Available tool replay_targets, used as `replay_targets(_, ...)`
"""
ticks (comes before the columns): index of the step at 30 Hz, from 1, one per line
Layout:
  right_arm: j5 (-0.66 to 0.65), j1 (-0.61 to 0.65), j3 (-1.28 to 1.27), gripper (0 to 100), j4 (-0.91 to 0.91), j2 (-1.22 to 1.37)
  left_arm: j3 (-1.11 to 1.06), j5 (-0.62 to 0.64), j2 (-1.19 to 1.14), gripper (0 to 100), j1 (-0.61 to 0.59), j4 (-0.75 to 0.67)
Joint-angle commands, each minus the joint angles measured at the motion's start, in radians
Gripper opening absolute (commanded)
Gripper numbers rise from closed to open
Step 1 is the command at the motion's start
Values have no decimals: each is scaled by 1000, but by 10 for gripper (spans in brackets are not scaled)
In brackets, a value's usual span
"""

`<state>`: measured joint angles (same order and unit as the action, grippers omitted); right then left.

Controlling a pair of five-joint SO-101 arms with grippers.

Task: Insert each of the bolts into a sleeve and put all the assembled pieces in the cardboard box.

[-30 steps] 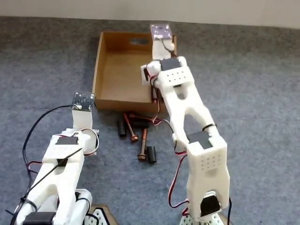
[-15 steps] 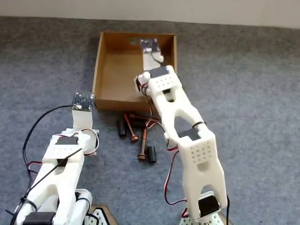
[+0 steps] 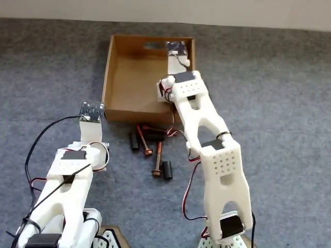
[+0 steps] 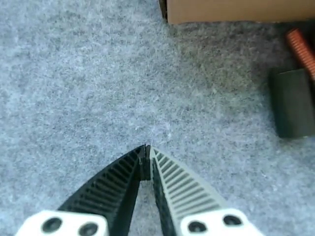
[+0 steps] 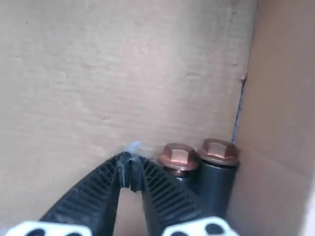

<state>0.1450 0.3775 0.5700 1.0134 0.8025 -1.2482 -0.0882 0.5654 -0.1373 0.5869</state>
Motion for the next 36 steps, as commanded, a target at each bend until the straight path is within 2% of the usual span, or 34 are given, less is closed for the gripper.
replay_targets(1,3,-28,42,5,-10,-48,4,6,19,27,18,-15)
replay_targets(6,3,-13,44,5,45,-153,4,6,19,27,18,-15)
replay_targets(16,3,4,41,9,294,-452,4,6,19,27,18,-15)
replay_targets(36,9,120,31,9,727,-714,4,6,19,27,18,-12)
